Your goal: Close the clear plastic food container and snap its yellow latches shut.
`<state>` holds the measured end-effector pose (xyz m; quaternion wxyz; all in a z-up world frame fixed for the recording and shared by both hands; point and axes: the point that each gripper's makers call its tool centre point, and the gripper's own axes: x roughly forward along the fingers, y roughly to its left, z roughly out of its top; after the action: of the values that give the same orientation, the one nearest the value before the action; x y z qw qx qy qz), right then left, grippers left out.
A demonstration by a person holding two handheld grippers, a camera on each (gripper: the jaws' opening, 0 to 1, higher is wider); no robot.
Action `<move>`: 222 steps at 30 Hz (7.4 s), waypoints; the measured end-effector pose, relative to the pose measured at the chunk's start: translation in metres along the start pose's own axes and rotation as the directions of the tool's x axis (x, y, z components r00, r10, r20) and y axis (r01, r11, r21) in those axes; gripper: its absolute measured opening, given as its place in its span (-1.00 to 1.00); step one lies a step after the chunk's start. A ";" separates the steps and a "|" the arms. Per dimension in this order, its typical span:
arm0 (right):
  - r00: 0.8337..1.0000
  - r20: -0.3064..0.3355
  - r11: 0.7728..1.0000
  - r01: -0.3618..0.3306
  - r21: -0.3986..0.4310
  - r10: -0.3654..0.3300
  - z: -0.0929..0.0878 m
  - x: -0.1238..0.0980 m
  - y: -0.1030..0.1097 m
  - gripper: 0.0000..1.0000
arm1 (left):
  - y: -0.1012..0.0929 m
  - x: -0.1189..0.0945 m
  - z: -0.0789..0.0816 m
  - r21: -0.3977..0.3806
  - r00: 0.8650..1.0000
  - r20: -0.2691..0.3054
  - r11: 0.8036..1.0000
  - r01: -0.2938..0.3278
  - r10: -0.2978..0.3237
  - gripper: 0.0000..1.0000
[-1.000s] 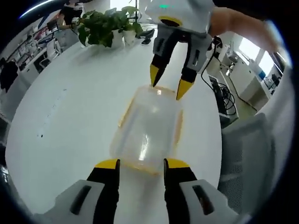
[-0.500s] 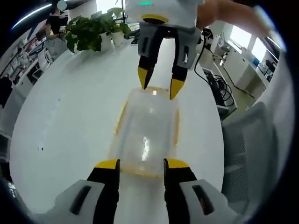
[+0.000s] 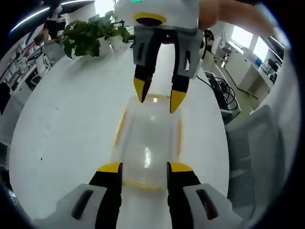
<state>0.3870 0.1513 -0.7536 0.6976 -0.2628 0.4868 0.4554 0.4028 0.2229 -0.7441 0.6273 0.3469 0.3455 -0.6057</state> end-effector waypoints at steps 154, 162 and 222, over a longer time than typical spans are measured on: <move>0.962 -0.085 0.959 -0.267 -0.099 0.259 0.043 0.043 -0.014 -0.33 | -0.036 0.038 0.015 0.111 0.975 0.032 0.969 -0.222 0.220 -0.30; 0.962 -0.098 0.958 -0.265 -0.110 0.255 0.047 0.042 -0.016 -0.29 | -0.036 0.037 0.016 0.126 0.972 0.034 0.964 -0.234 0.231 -0.27; 0.998 -0.043 0.982 -0.051 -0.184 0.043 0.003 0.012 0.006 0.39 | -0.019 0.025 -0.003 0.125 0.994 -0.062 0.989 -0.079 0.087 0.60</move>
<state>0.3839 0.1611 -0.7626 0.6495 -0.3239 0.4618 0.5099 0.3844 0.2120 -0.7675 0.6175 0.4192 0.3138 -0.5870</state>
